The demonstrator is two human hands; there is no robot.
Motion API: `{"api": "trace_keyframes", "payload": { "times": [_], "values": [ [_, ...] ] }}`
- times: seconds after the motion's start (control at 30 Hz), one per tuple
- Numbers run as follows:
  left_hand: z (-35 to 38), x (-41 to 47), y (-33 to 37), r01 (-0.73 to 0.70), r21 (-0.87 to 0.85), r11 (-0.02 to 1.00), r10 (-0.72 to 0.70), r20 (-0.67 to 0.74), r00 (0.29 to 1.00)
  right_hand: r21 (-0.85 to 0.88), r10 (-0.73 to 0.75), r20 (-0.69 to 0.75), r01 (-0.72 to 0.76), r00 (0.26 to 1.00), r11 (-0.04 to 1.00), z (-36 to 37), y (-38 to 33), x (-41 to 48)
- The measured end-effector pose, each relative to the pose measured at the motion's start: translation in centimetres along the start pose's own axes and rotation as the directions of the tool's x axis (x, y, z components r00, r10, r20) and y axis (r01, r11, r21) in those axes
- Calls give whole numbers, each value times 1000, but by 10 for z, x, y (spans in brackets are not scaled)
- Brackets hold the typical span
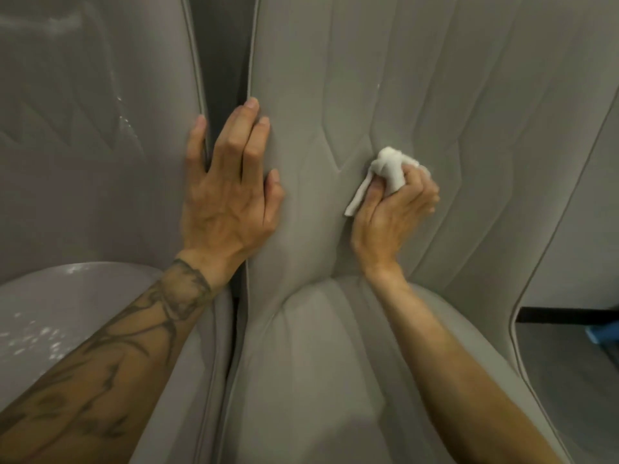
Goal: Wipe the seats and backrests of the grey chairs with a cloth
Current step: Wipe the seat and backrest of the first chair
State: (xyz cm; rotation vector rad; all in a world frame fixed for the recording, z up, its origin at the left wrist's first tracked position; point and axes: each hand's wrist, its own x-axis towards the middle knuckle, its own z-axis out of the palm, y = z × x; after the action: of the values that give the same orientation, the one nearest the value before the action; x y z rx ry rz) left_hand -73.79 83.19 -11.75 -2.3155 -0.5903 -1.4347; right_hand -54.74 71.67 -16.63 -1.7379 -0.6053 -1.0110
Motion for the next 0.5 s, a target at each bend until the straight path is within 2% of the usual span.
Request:
{"api": "trace_keyframes", "payload": {
  "times": [0.1,0.2,0.33,0.5],
  "values": [
    [2,1,0,1,-3,1000,-1,-10,1000,207,-110,194,69,975,976,-4,-38,-68],
    [2,2,0,16,-20,1000,-16,-22,1000,262,-209,292,132,933,956,-9,-42,-75],
    [1,2,1,19,-11,1000,-19,-14,1000,183,-181,190,147,965,972,5,-58,4],
    [2,1,0,12,8,1000,-12,-15,1000,218,-108,31,99,994,971,20,-112,78]
  ]
}}
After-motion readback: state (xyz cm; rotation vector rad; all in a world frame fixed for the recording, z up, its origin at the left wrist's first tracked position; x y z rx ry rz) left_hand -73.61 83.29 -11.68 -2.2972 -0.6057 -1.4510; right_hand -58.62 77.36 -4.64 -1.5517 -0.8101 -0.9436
